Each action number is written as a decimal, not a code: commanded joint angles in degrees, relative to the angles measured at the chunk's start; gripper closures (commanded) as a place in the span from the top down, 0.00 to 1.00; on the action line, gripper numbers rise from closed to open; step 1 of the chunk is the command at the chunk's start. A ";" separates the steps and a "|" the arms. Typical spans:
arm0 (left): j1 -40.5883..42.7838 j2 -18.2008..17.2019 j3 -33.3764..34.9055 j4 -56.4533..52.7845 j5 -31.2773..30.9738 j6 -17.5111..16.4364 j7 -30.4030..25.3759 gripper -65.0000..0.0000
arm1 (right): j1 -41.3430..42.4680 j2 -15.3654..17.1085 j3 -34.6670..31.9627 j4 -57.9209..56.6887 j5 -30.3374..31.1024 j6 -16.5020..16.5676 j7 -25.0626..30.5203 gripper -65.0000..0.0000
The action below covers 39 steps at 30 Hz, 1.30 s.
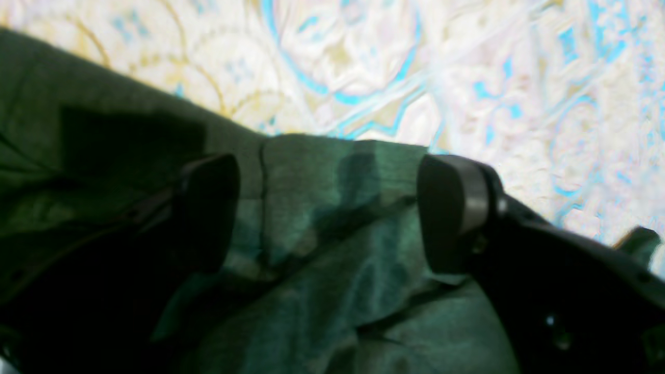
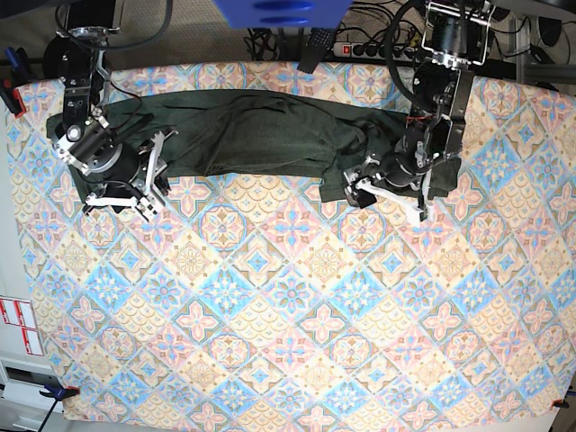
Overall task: Fold the T-shirt properly
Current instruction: 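Grasp the end of the folded green strip with the left gripper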
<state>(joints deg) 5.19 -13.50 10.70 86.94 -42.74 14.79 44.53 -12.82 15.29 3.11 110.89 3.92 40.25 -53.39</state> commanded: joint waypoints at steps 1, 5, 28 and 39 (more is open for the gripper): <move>-1.02 -0.09 0.95 0.49 -1.43 -0.59 -0.53 0.71 | 0.73 0.58 0.36 0.98 0.60 -0.25 0.95 0.32; -1.02 0.00 1.56 -0.56 -1.61 -0.59 -0.71 0.45 | 0.82 0.58 0.45 0.98 0.60 -0.25 0.95 0.32; 14.28 -6.94 -13.12 21.68 -1.17 -0.06 -1.06 0.00 | 0.64 0.58 0.27 0.98 0.60 -0.25 0.95 0.32; 15.78 -6.85 -17.07 21.42 2.79 -0.41 -0.62 0.01 | 0.47 0.49 0.09 1.06 0.60 -0.25 0.95 0.32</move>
<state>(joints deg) 21.15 -19.84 -6.13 107.44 -40.27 14.63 44.69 -12.73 15.22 3.01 110.89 4.10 40.25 -53.36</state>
